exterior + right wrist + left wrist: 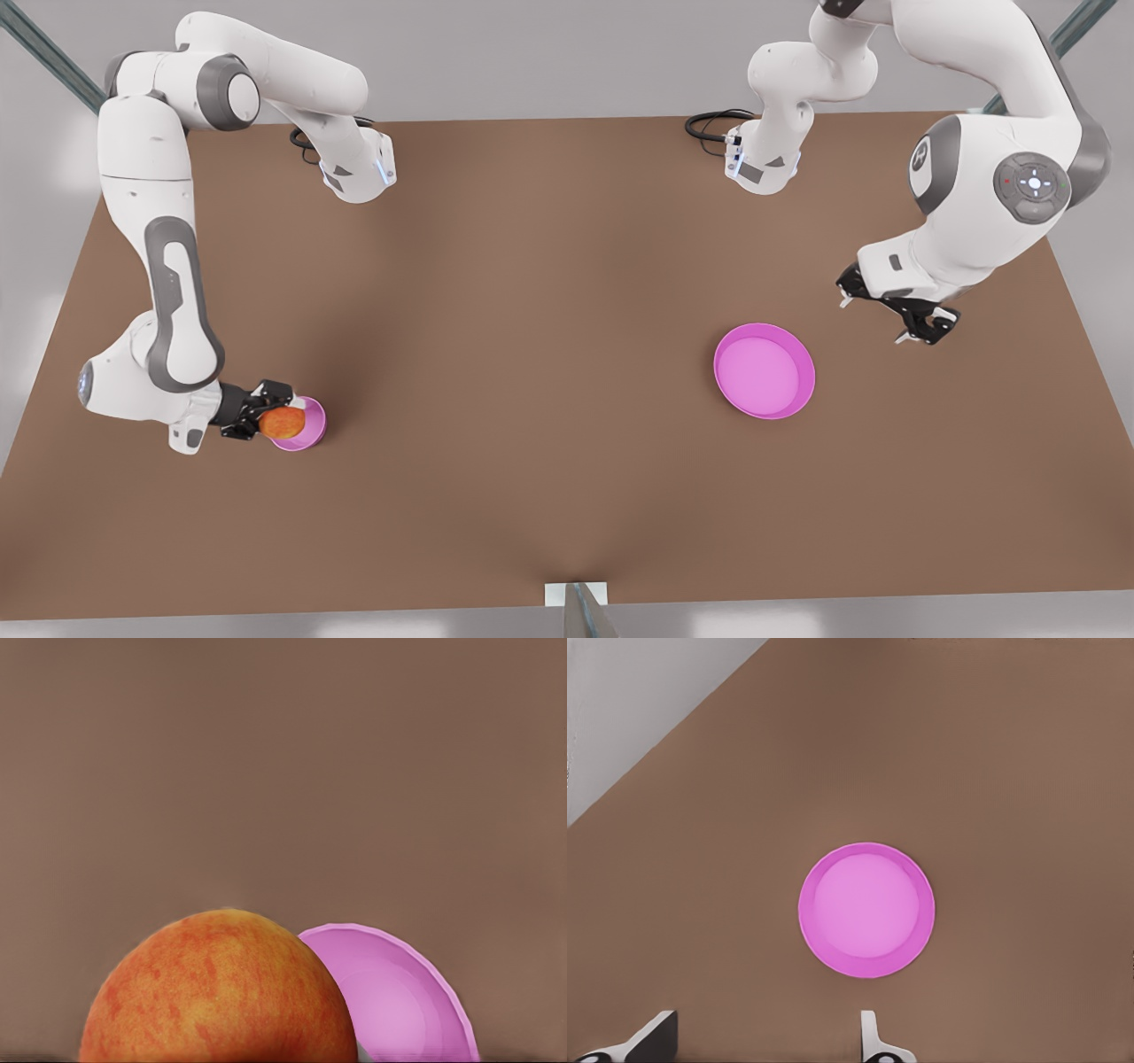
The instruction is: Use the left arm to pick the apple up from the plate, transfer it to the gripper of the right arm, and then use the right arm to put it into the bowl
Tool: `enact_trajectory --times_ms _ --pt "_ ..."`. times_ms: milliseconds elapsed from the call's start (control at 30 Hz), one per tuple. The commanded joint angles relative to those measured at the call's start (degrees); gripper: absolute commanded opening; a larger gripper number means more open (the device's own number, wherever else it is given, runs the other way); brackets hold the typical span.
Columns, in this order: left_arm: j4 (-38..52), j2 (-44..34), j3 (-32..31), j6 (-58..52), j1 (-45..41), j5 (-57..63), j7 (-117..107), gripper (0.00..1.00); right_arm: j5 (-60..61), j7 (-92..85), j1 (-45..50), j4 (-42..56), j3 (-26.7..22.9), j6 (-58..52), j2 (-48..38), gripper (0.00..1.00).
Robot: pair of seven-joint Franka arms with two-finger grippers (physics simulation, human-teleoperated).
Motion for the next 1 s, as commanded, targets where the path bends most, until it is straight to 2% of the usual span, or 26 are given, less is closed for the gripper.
enact_trajectory --times_ms 0,367,400,433,600,633,667,800,867,967 --pt "0.03 -0.03 -0.01 -0.21 0.01 -0.11 -29.82 1.00 -3.54 -0.76 -0.01 -0.03 -0.03 3.05 0.12 0.65" --pt "0.03 1.03 -0.01 -0.21 0.01 -0.02 -29.82 1.00 -12.15 0.03 0.43 -0.47 -0.03 3.14 1.53 0.65" --pt "0.03 1.03 -0.01 -0.21 0.01 -0.02 -29.82 1.00 -12.15 0.03 0.43 -0.55 -0.03 2.96 1.53 0.77" --pt "0.03 1.03 -0.01 -0.21 0.01 -0.02 -29.82 1.00 -13.29 0.12 0.43 -0.47 -0.03 2.96 1.53 0.82" --pt "0.03 1.12 -0.01 -0.21 0.01 -0.02 -29.82 1.00 -13.30 0.03 0.25 -0.47 0.06 2.79 1.53 0.88" --pt "0.03 1.12 -0.01 -0.21 0.01 -0.02 -29.82 1.00 -13.30 0.03 0.16 -0.47 0.06 2.79 1.53 0.91" --pt "0.03 1.12 -0.01 -0.21 0.01 -0.02 -29.82 1.00 -13.30 0.03 0.16 -0.47 0.06 2.79 1.53 1.00" --pt "0.03 1.12 -0.01 -0.12 0.01 0.06 -29.82 1.00 -13.30 0.03 -0.01 -0.38 -0.03 2.70 1.53 1.00" --pt "0.03 1.12 -0.01 -0.21 0.01 0.06 -29.82 1.00 -16.45 1.26 0.25 4.80 -0.03 2.26 0.30 1.00" --pt "0.12 1.12 -0.01 -0.12 0.01 0.06 -29.82 1.00 -31.57 16.12 3.85 24.49 0.68 -15.92 -2.25 1.00"
